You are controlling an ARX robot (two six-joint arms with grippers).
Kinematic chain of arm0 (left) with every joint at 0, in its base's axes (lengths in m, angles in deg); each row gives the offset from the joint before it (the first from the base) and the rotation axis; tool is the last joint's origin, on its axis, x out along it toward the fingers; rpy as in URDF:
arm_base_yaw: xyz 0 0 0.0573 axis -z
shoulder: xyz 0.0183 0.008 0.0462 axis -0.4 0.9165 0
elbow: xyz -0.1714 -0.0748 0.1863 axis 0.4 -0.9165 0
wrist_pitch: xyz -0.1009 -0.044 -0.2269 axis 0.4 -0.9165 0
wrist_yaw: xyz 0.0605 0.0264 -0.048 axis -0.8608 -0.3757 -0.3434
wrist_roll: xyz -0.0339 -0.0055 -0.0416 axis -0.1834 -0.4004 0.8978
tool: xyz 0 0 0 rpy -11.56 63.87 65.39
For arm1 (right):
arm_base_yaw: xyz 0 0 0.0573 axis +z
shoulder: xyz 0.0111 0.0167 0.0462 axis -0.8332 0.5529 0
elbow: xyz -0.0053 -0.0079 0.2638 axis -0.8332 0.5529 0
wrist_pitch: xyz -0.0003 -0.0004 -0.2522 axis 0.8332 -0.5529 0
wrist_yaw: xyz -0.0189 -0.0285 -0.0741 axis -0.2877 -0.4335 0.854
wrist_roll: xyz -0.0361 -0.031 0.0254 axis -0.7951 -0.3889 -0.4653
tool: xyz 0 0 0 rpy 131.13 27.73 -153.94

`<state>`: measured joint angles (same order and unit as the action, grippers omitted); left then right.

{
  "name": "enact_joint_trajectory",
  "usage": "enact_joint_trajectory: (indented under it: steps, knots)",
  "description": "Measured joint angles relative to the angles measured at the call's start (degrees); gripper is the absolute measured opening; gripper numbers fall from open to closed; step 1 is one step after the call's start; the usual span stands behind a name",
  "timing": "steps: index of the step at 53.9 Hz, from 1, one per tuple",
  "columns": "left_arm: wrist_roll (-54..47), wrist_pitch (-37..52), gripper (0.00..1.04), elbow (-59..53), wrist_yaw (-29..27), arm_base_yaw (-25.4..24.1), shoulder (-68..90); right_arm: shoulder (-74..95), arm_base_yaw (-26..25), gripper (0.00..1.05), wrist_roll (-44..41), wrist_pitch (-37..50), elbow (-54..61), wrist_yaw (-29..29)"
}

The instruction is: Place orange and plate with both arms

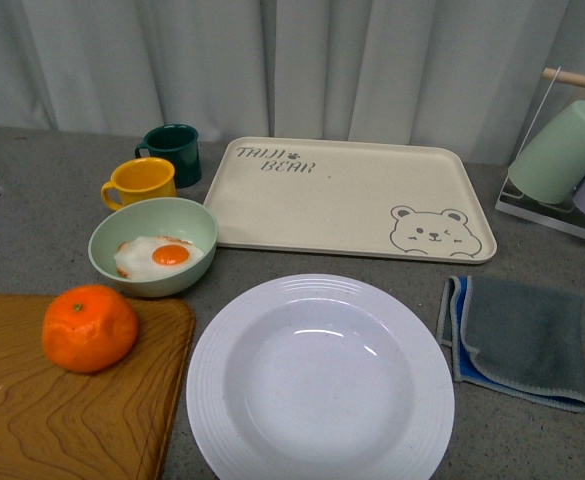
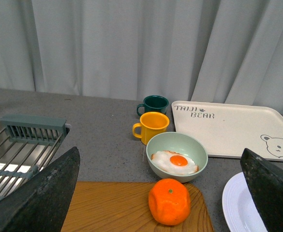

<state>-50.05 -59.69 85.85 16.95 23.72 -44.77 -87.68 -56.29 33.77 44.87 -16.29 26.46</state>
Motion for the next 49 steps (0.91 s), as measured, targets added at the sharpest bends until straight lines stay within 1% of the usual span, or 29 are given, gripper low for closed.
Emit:
enact_joint_trajectory:
  steps: [44,45,46,47,49]
  knots:
    - [0.00,0.00,0.98,0.00,0.00,0.00,0.00,0.00,0.00,0.95,0.00,0.00,0.00,0.00]
    - [0.02,-0.07,0.98,0.04,-0.46,0.07,0.09,0.00,0.00,0.95,0.00,0.00,0.00,0.00]
    - [0.72,-1.31,0.98,0.35,-2.32,1.01,0.83,0.00,0.00,0.95,0.00,0.00,0.00,0.00]
    - [1.66,-3.54,0.98,1.18,-6.88,2.27,2.01,0.00,0.00,0.95,0.00,0.00,0.00,0.00]
    - [3.54,-6.03,0.98,2.34,-14.27,4.46,5.14,0.00,0.00,0.95,0.00,0.00,0.00,0.00]
